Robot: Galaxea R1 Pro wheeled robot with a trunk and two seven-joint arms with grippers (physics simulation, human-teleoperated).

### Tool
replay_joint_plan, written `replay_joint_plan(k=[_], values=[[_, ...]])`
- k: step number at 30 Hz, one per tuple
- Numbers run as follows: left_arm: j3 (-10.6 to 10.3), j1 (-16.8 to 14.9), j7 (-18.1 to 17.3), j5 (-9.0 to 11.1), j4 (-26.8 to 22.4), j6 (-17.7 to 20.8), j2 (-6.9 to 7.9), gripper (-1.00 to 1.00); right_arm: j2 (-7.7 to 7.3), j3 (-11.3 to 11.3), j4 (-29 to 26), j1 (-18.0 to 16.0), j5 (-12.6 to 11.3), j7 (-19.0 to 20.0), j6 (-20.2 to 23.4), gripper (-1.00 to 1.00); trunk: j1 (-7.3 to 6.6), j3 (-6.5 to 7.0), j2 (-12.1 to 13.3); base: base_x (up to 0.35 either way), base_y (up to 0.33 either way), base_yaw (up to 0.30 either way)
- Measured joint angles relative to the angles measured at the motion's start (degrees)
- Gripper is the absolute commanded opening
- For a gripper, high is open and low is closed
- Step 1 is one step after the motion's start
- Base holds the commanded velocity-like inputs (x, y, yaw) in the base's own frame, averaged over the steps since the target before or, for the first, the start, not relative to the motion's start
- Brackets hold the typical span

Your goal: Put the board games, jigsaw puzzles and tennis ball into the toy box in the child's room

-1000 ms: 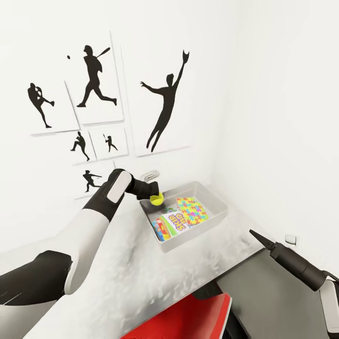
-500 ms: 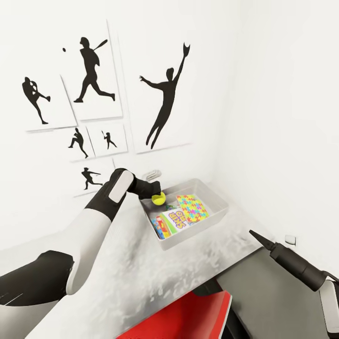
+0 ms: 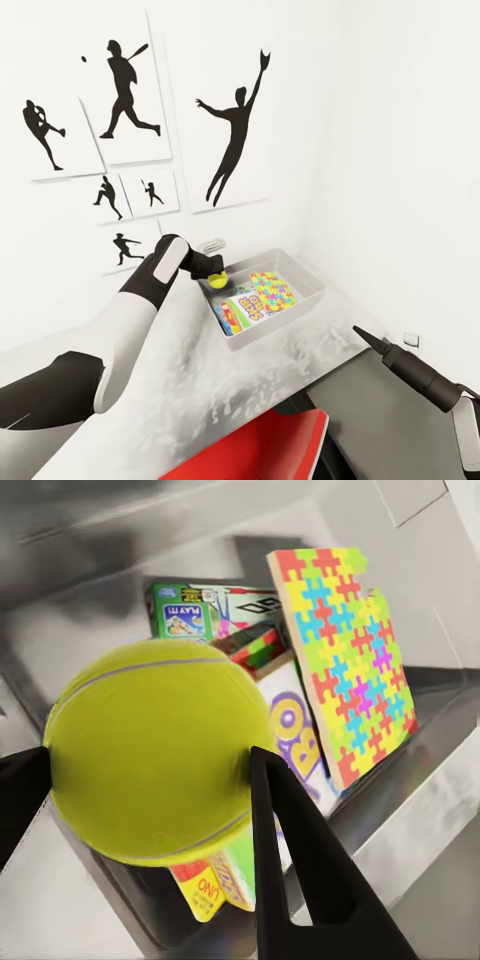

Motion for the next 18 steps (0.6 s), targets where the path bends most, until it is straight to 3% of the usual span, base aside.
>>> replay_joint_plan(k=[15,16,18], values=[[0.0,0.0,0.7,0.1,-0.1,0.0,-0.07,-1.00,0.00,0.0,0.0,0.0,-0.1,0.1,-0.2,1.00,0.00,-0.91,0.0,0.000,0.000,0.000],[0.0,0.0,0.7,0.1,-0.1,0.0,-0.07,1.00,0.00,0.0,0.0,0.0,-0.1,0.1,-0.2,1.00,0.00,-0.92,0.0,0.000,0.000,0.000],[0.0,0.0,0.7,0.1,-0.2,0.0,-0.08,1.00,-0.25,0.0,0.1,0.0,-0.1,0.1,-0.2,1.00,0.00,-0.92,0.0,0.000,0.000,0.000]])
